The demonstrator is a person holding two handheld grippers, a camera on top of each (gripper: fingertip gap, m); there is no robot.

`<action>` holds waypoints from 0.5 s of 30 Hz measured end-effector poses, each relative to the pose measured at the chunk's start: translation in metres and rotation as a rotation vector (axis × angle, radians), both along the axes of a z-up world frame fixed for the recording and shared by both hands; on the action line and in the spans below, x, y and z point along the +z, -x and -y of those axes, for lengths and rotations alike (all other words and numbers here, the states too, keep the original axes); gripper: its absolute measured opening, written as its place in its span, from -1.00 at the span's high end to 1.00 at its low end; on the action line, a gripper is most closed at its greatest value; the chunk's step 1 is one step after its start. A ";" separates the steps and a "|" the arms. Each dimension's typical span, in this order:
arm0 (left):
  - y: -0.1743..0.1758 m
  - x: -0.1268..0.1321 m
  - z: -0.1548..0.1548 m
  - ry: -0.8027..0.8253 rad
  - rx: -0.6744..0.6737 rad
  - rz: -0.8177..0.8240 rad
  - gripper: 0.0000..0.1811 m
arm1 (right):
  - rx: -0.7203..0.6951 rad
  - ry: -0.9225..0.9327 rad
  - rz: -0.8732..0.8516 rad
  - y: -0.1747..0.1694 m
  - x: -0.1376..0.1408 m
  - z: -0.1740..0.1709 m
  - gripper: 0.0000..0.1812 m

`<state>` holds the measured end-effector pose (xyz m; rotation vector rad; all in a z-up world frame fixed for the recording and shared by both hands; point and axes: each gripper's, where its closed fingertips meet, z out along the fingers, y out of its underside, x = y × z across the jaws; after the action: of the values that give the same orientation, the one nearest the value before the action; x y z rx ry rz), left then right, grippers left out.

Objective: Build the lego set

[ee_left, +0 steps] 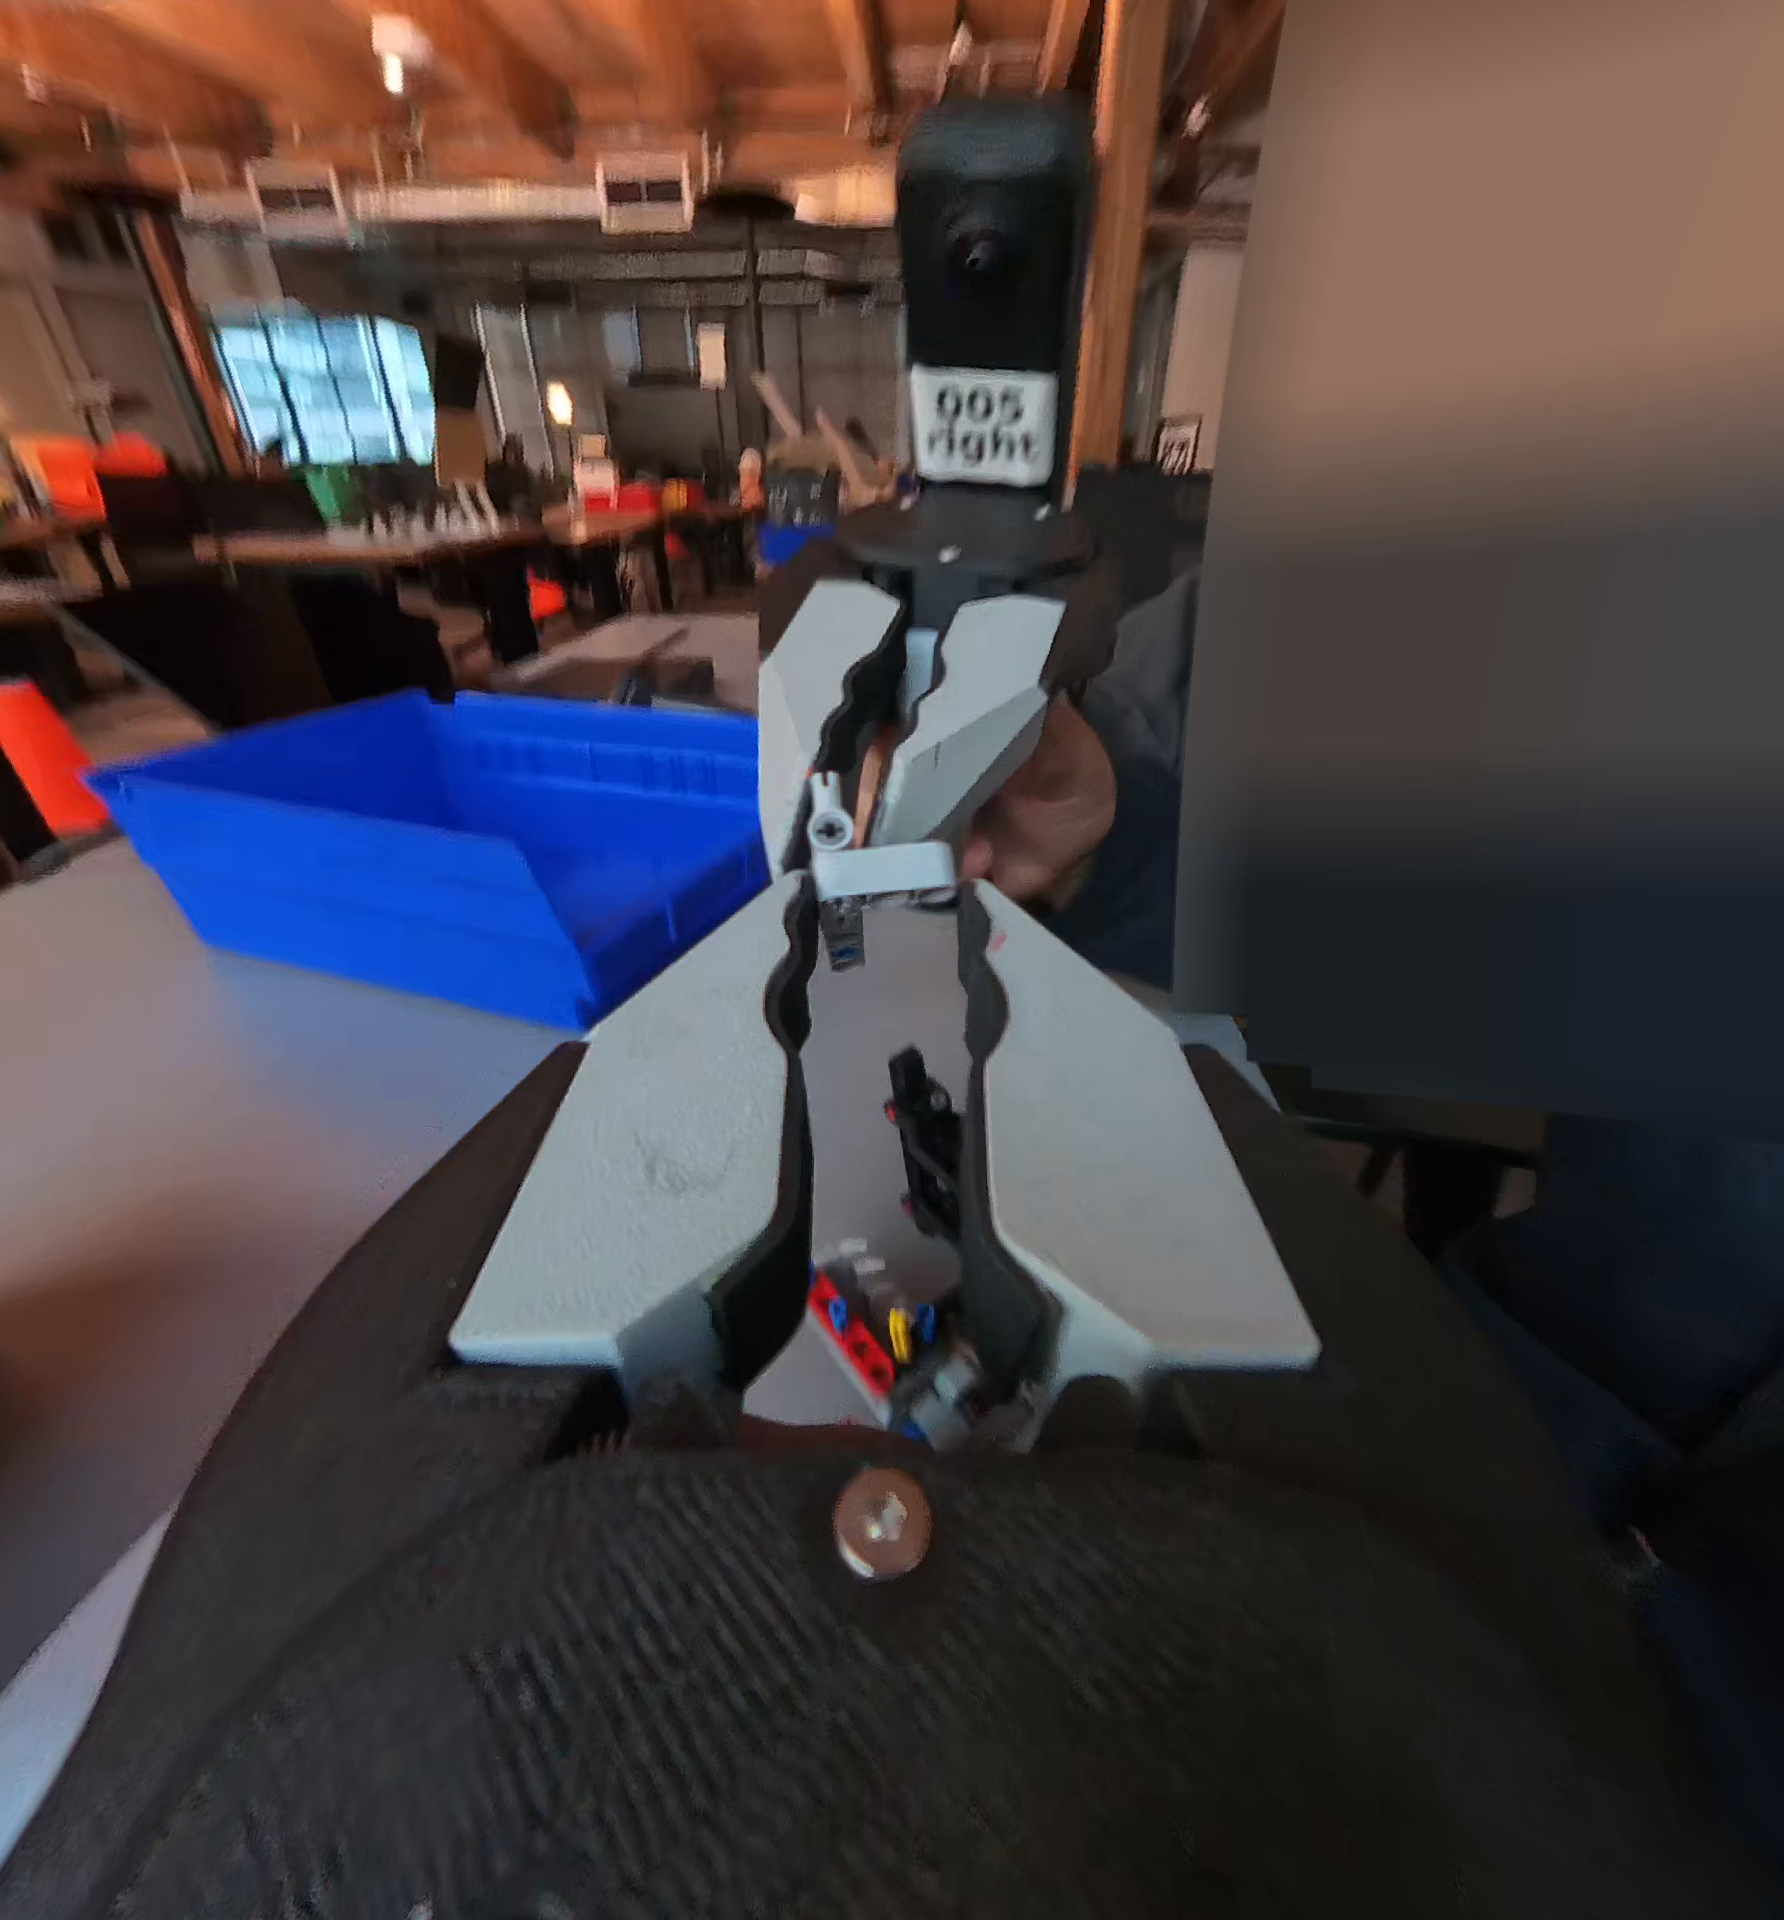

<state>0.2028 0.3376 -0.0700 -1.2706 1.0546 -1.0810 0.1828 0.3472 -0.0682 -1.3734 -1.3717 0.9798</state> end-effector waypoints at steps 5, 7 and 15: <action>0.032 -0.062 0.002 0.182 0.130 -0.457 0.43 | -0.042 0.003 0.160 -0.017 -0.029 -0.025 1.00; 0.038 -0.082 0.006 0.204 0.153 -0.546 0.47 | -0.033 0.030 0.220 -0.023 -0.040 -0.038 1.00; 0.049 -0.130 0.007 0.301 0.058 -0.801 0.68 | 0.218 0.172 0.225 -0.016 -0.066 -0.025 1.00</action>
<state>0.1540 0.3311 -0.2005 -2.0528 1.4545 -0.6947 0.1991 0.3718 -0.1343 -1.5213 -1.6642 1.1343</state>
